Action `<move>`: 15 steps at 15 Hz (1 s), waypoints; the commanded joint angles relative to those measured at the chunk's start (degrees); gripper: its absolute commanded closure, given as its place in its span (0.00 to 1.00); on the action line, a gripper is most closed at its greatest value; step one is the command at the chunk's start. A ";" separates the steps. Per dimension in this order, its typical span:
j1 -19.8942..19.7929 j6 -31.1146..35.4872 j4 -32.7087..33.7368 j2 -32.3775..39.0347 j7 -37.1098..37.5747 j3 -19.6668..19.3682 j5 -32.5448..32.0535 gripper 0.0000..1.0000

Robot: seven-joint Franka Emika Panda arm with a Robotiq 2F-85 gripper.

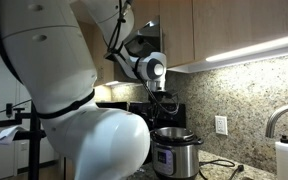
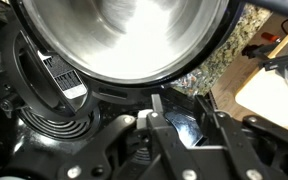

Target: Open the lid of the pressure cooker.

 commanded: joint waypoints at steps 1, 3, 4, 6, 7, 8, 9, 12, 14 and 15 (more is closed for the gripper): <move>1.21 -1.27 -2.52 -4.29 6.51 -0.07 -3.46 0.86; 0.87 -8.30 0.34 -7.54 7.85 -2.02 -5.45 0.86; 0.79 -10.54 1.37 -7.76 8.12 -2.64 -6.32 0.86; 0.84 -15.08 3.53 -8.82 7.48 -4.28 -7.06 0.86; 0.73 -16.46 5.02 -8.34 6.90 -5.43 -6.73 0.86; 0.48 -17.76 5.86 -8.55 7.08 -6.15 -6.60 0.36; 1.37 -15.44 4.58 -8.15 6.50 -5.68 -5.87 0.60; 1.03 -16.97 5.79 -8.51 6.37 -6.83 -5.72 0.41; 1.03 -16.98 5.79 -8.37 6.37 -6.80 -5.72 0.36; 1.03 -16.98 5.79 -8.34 6.36 -6.80 -5.72 0.36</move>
